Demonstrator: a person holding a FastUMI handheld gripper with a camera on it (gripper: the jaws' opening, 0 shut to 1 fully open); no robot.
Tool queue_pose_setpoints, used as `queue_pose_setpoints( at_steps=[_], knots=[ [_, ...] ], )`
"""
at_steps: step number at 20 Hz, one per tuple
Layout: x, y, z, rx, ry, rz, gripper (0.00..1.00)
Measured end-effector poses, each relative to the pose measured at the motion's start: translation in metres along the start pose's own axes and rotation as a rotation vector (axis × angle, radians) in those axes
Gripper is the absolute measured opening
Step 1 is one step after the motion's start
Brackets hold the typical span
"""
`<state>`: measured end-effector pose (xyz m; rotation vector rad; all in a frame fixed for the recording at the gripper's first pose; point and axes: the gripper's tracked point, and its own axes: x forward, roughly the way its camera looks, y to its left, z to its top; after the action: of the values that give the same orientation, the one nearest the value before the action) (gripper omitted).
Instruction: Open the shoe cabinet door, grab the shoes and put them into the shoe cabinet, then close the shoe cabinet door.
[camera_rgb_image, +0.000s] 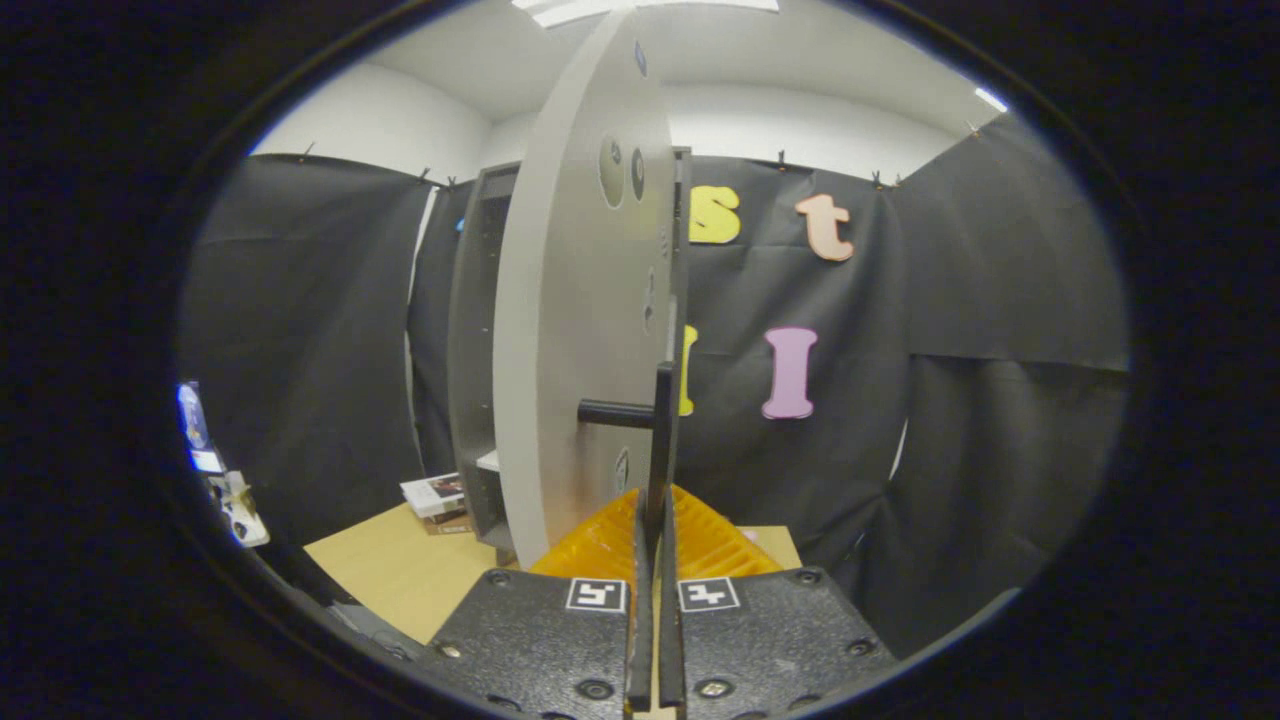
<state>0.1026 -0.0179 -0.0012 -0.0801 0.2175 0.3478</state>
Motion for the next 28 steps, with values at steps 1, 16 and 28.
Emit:
queue_pose_setpoints(
  at_steps=[1,16,28],
  knots=[
    [0.0,-0.011,-0.003,0.019,0.003,0.005,0.05],
    [-0.083,-0.044,0.032,0.062,-0.251,-0.233,1.0],
    [-0.064,0.087,0.012,0.152,-0.251,-0.131,1.0]
  ],
)
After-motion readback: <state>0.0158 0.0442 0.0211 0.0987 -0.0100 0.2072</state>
